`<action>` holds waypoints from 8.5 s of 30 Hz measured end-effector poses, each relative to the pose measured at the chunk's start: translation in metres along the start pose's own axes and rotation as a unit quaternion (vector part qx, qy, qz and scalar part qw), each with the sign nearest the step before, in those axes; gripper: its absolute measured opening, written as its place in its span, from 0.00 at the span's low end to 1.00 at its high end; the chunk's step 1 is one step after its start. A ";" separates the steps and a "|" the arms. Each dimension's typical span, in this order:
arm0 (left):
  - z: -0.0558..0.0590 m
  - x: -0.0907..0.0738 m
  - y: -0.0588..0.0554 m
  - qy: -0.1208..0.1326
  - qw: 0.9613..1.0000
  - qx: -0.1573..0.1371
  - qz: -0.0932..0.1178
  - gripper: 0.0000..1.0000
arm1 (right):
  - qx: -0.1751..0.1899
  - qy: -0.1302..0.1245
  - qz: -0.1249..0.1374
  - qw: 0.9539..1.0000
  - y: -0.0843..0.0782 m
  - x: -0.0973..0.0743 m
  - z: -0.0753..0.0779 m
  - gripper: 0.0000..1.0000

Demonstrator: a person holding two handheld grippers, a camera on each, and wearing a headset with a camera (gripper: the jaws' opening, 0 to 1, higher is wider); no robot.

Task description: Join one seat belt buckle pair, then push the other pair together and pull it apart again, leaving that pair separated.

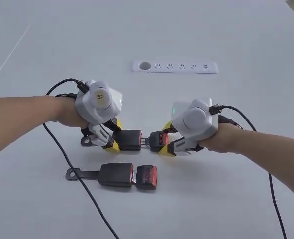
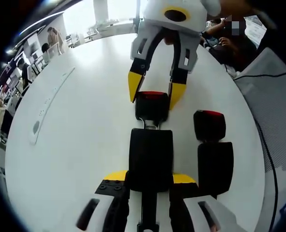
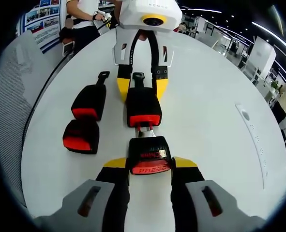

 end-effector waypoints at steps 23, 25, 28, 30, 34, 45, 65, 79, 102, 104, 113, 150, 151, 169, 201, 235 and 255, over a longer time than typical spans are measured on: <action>-0.003 0.001 -0.001 -0.003 1.000 0.006 0.009 0.31 | 0.007 0.009 -0.002 1.000 0.005 0.005 0.000 0.29; -0.003 0.001 -0.001 -0.003 1.000 0.005 0.010 0.31 | 0.008 0.010 0.000 1.000 0.006 0.006 0.000 0.29; -0.003 0.001 -0.001 -0.003 1.000 0.007 0.009 0.31 | 0.007 0.010 0.003 1.000 0.012 0.010 -0.003 0.29; -0.003 0.001 -0.002 -0.003 1.000 0.007 0.010 0.31 | 0.007 0.012 0.001 1.000 0.011 0.009 -0.002 0.29; -0.004 0.001 -0.002 -0.004 1.000 0.010 0.009 0.31 | 0.008 0.011 0.001 1.000 0.011 0.010 -0.002 0.29; -0.001 0.002 -0.002 -0.003 1.000 0.009 0.019 0.30 | 0.016 0.011 -0.001 1.000 0.014 0.013 -0.002 0.28; 0.000 0.001 0.000 -0.004 1.000 0.009 0.012 0.31 | 0.014 0.010 -0.009 1.000 0.016 0.013 -0.002 0.29; 0.000 0.002 0.002 -0.003 1.000 0.009 -0.004 0.32 | -0.013 0.015 -0.037 0.999 0.008 0.005 0.005 0.30; -0.003 0.002 0.007 -0.008 0.999 0.015 -0.040 0.32 | -0.012 0.012 -0.038 0.999 -0.005 -0.005 0.008 0.30; -0.002 0.002 0.008 -0.009 0.999 0.016 -0.043 0.32 | -0.013 0.012 -0.040 0.999 -0.008 -0.007 0.008 0.30; -0.004 0.003 0.009 -0.010 0.998 0.019 -0.055 0.32 | -0.011 0.011 -0.048 0.999 -0.021 -0.017 0.009 0.30; -0.006 0.006 0.013 -0.004 0.996 0.025 -0.087 0.33 | -0.025 0.005 -0.066 0.997 -0.046 -0.038 0.014 0.32; -0.006 0.006 0.013 -0.004 0.996 0.024 -0.087 0.33 | -0.026 0.005 -0.066 0.997 -0.046 -0.038 0.014 0.32; -0.007 0.006 0.018 0.016 0.993 0.039 -0.110 0.41 | -0.036 -0.009 -0.073 0.997 -0.044 -0.039 0.016 0.39; 0.051 -0.048 -0.025 0.094 0.994 -0.056 0.011 0.55 | -0.029 -0.054 -0.040 0.997 -0.044 -0.091 0.004 0.58; 0.171 -0.057 -0.081 0.202 0.922 -0.209 0.254 0.80 | 0.185 -0.157 0.066 0.968 -0.080 -0.142 -0.082 0.73; 0.189 -0.046 -0.067 0.212 0.902 -0.226 0.300 1.00 | 0.227 -0.166 0.118 0.952 -0.078 -0.149 -0.120 1.00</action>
Point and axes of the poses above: the centre of the closed fingertips' face, and the gripper's own axes: x roughly forward along the fingers, z roughly to its right, y roughly out of its top, the point moved 9 cm from there along -x, roughly backward along the fingers, and after that the axes turned 8 degrees about -y, right-handed, at the moved point
